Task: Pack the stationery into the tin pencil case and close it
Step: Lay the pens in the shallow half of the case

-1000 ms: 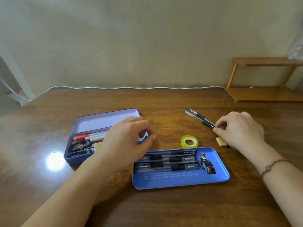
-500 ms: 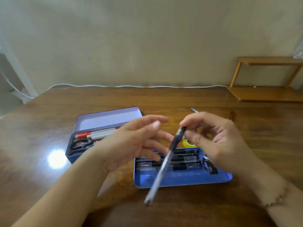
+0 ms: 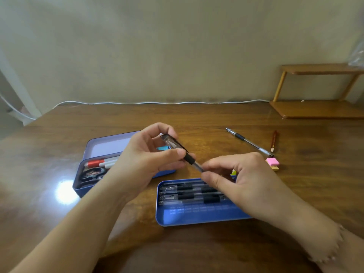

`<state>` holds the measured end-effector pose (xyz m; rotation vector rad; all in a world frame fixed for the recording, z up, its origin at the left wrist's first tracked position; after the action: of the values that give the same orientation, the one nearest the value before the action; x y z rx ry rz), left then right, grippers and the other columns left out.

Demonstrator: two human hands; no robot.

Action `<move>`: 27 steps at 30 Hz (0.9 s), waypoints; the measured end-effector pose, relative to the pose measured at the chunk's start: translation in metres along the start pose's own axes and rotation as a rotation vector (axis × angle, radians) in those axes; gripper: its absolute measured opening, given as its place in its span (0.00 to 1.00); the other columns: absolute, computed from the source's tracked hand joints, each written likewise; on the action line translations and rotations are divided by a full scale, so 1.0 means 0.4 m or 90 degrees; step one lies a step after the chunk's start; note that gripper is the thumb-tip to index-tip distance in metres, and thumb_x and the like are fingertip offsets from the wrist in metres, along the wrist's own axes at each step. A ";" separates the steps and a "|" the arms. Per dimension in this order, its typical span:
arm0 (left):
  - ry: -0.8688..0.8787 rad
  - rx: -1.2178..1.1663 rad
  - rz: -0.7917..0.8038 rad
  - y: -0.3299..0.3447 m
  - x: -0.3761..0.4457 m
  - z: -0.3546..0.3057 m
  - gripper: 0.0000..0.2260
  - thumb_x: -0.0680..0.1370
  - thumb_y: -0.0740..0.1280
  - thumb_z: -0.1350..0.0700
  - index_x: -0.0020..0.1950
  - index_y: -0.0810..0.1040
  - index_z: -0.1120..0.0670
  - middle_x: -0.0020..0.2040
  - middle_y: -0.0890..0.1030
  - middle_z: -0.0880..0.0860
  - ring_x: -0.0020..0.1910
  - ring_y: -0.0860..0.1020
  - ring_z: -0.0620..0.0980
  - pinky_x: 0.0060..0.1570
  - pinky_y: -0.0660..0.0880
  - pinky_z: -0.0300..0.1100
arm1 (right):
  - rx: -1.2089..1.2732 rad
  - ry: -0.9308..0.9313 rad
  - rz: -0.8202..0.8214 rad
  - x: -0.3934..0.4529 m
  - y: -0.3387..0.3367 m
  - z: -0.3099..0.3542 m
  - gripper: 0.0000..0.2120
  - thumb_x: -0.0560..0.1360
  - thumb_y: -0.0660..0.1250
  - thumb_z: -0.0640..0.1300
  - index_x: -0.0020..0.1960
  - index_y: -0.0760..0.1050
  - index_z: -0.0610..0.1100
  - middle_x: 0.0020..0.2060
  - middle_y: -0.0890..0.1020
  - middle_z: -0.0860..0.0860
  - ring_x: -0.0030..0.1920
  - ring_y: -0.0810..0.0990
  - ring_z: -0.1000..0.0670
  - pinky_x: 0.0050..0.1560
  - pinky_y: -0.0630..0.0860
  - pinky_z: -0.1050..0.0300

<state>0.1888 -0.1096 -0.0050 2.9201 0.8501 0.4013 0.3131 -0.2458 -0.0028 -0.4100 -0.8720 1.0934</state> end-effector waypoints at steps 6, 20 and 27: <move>0.071 0.293 -0.023 -0.031 -0.007 -0.041 0.12 0.72 0.71 0.48 0.45 0.80 0.56 0.38 0.82 0.51 0.38 0.81 0.47 0.40 0.79 0.41 | -0.254 -0.084 0.144 -0.017 0.016 0.008 0.12 0.73 0.66 0.60 0.53 0.83 0.59 0.44 0.77 0.62 0.46 0.73 0.58 0.43 0.76 0.56; 0.103 0.797 0.280 0.034 -0.022 0.034 0.12 0.70 0.74 0.43 0.49 0.76 0.41 0.48 0.76 0.37 0.54 0.73 0.40 0.50 0.72 0.36 | -0.314 -0.060 0.187 -0.017 0.052 -0.017 0.10 0.70 0.68 0.62 0.45 0.77 0.57 0.37 0.75 0.60 0.43 0.70 0.58 0.39 0.74 0.56; 0.113 0.787 0.280 0.028 -0.021 0.033 0.09 0.72 0.71 0.41 0.49 0.76 0.41 0.47 0.75 0.36 0.52 0.73 0.40 0.48 0.71 0.33 | -0.307 0.150 -0.063 0.032 -0.116 -0.159 0.16 0.69 0.63 0.67 0.43 0.81 0.57 0.39 0.80 0.60 0.45 0.77 0.55 0.38 0.75 0.54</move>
<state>0.1913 -0.1236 -0.0178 4.3095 0.5382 0.1575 0.3928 -0.2468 -0.0051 -0.8693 -0.9299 0.7186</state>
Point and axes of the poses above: each hand's wrist, its own x-axis towards the middle knuckle, its own y-axis out of the palm, z = x × y, the point moved 6 cm from there along x, towards the middle knuckle
